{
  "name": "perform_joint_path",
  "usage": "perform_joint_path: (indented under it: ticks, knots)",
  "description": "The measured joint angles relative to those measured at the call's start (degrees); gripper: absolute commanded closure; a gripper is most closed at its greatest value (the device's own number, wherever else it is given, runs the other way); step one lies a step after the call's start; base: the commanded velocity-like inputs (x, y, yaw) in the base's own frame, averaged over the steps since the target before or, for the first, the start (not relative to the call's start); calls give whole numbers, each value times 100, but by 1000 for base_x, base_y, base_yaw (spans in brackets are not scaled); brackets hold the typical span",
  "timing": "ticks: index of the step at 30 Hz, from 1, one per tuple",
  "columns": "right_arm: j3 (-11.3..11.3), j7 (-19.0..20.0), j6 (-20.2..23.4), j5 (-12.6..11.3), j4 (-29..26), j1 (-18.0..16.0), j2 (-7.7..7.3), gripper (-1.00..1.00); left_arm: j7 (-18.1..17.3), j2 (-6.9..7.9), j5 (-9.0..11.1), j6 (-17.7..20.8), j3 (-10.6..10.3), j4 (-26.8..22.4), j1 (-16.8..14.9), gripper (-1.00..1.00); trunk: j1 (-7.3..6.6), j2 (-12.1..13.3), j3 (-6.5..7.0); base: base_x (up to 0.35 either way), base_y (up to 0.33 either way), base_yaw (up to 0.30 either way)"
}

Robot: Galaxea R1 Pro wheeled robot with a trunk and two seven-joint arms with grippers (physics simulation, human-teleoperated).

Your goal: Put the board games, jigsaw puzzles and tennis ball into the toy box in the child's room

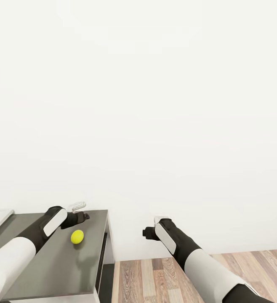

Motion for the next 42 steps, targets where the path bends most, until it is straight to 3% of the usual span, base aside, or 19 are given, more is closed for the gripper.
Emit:
perform_joint_path:
  ticks: [16,42]
  knots:
    - [0,0,0,0,0,0,0,-100,372,1,5,6,19,0,0,-100,352,-643,-288,0,0,0]
    - [-6,0,9,0,0,0,9,-100,417,-6,2,18,33,0,1,-100,923,-1687,-756,0,0,0]
